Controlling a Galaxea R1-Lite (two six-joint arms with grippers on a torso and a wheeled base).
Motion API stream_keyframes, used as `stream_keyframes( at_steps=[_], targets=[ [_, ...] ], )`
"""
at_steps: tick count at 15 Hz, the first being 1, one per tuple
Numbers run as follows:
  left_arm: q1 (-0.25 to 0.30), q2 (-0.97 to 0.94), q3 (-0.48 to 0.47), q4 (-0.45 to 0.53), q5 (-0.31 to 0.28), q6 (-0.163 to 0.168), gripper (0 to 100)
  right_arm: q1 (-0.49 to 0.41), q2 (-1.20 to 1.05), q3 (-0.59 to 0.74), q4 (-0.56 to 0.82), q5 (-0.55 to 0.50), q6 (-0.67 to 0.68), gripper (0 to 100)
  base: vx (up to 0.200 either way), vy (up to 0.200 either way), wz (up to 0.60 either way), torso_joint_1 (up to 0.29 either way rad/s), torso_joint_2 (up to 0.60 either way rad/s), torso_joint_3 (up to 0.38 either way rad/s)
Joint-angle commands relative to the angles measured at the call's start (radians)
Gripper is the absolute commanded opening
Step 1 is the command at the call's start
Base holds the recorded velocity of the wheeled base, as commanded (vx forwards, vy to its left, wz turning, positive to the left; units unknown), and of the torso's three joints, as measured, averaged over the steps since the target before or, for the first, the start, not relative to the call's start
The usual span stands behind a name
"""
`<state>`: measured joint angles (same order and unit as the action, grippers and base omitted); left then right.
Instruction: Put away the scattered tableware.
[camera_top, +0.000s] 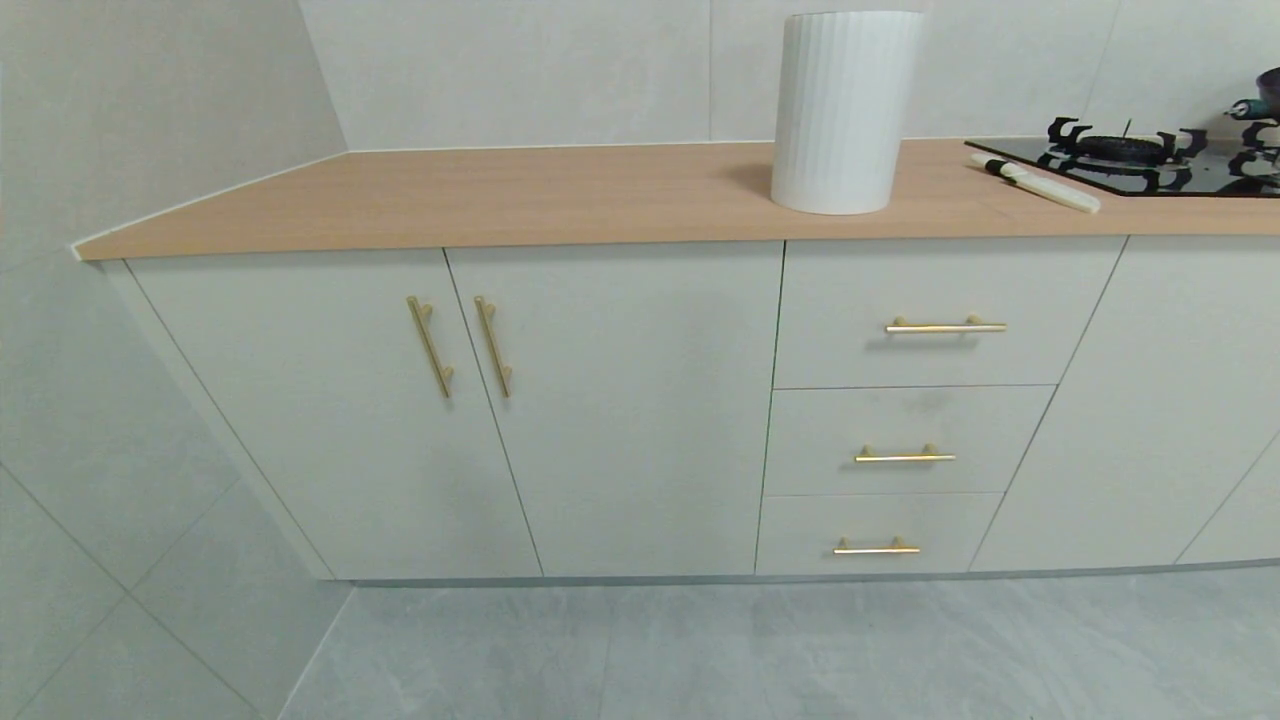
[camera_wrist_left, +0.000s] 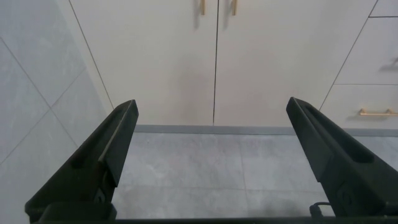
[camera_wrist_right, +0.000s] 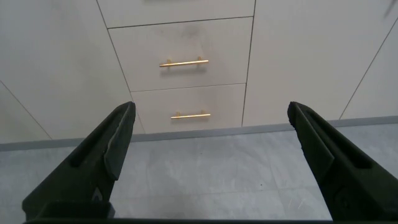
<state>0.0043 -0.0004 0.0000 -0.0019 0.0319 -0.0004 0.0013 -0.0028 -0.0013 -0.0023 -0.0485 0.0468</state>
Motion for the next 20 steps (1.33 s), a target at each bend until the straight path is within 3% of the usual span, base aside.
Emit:
stream_keyframes(
  at_steps=[1, 7, 20],
  targets=[
    [0.000, 0.000, 0.000, -0.001, 0.000, -0.001, 100, 0.000, 0.003, 0.000, 0.002, -0.001, 0.001, 100, 0.000, 0.000, 0.00, 0.000, 0.00, 0.000],
    [0.000, 0.000, 0.000, 0.000, 0.000, -0.003, 100, 0.000, 0.003, 0.000, 0.002, -0.001, -0.001, 100, 0.000, 0.000, 0.00, 0.000, 0.00, 0.000],
    [0.000, 0.000, 0.000, -0.001, 0.000, -0.004, 100, 0.000, 0.003, 0.000, 0.002, 0.001, -0.001, 100, 0.200, 0.000, 0.00, 0.003, 0.00, 0.004]
  ],
)
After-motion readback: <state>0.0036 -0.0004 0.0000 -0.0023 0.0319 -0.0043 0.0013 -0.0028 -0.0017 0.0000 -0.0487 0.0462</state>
